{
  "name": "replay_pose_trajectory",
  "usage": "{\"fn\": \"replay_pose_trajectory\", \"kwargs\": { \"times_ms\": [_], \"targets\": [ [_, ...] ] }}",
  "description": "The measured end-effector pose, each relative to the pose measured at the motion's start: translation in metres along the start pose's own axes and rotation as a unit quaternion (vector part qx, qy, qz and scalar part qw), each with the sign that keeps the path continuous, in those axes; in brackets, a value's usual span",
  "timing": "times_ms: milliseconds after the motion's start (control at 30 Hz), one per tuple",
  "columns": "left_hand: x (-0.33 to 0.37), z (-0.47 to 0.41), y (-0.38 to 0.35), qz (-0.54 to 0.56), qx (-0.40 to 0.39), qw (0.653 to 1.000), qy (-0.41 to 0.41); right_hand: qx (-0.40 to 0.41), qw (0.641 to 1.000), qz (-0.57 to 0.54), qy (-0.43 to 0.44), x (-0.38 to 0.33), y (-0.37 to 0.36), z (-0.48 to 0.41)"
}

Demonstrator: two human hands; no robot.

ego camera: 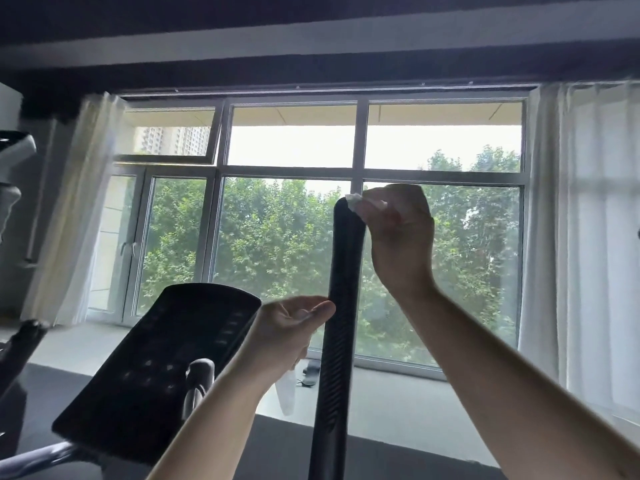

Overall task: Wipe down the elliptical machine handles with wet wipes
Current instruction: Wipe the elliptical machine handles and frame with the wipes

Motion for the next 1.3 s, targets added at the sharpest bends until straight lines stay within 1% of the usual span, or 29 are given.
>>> {"fn": "replay_pose_trajectory", "kwargs": {
  "times_ms": [100,233,333,400,467,533,633,700,767,867,967,1033,1100,1200,1300],
  "targets": [
    [-0.001,-0.001,-0.001,0.001,0.004,1.000,-0.001,0.003,0.999,0.046,-0.010,0.004,0.005,0.020],
    [-0.001,-0.001,-0.002,0.001,0.003,1.000,-0.006,-0.009,0.996,0.089,-0.028,0.007,0.015,0.077],
    [0.001,0.000,-0.003,-0.002,0.000,1.000,-0.015,-0.039,0.992,0.077,-0.087,0.015,0.020,0.122],
    [0.001,0.000,-0.003,-0.005,-0.003,1.000,-0.016,-0.057,0.991,0.083,-0.093,0.015,0.019,0.125],
    [0.001,0.000,-0.003,-0.008,-0.009,1.000,-0.012,-0.060,0.990,0.115,-0.054,0.007,0.014,0.103],
    [0.001,0.001,-0.004,-0.006,-0.013,1.000,-0.003,-0.046,0.989,0.138,0.000,-0.007,0.005,0.066],
    [0.002,0.003,-0.004,0.001,-0.006,1.000,0.007,-0.013,0.988,0.132,0.078,-0.021,-0.006,0.015],
    [0.003,0.003,-0.003,-0.004,0.000,1.000,0.005,-0.021,0.989,0.111,0.094,-0.020,-0.012,-0.005],
    [0.004,0.004,-0.001,-0.008,0.009,1.000,0.004,-0.035,0.983,0.132,0.124,-0.023,-0.016,-0.006],
    [0.004,0.005,-0.002,-0.010,0.023,1.000,0.012,-0.074,0.967,0.162,0.182,-0.027,-0.013,0.022],
    [0.005,0.007,-0.004,-0.001,0.030,0.999,0.013,-0.134,0.964,0.141,0.181,-0.020,-0.008,0.054],
    [0.005,0.008,-0.006,-0.001,0.033,0.999,0.009,-0.157,0.961,0.145,0.174,-0.017,-0.007,0.057],
    [0.003,0.008,-0.006,0.000,0.034,0.999,0.012,-0.153,0.958,0.156,0.184,-0.020,-0.011,0.043],
    [0.001,0.006,-0.006,0.004,0.018,1.000,0.016,-0.122,0.950,0.191,0.216,-0.033,-0.025,0.007],
    [-0.001,0.004,-0.007,0.016,0.005,1.000,0.010,-0.135,0.932,0.270,0.200,-0.035,-0.045,-0.022]
  ]
}}
Point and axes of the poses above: each hand's wrist, its own z-axis away from the middle knuckle, its own y-axis out of the back of the hand, x = y × z, the point moved 10 cm from there along -z, towards the middle knuckle, and after that the axes turned 6 degrees about z, right-handed, at the moved point
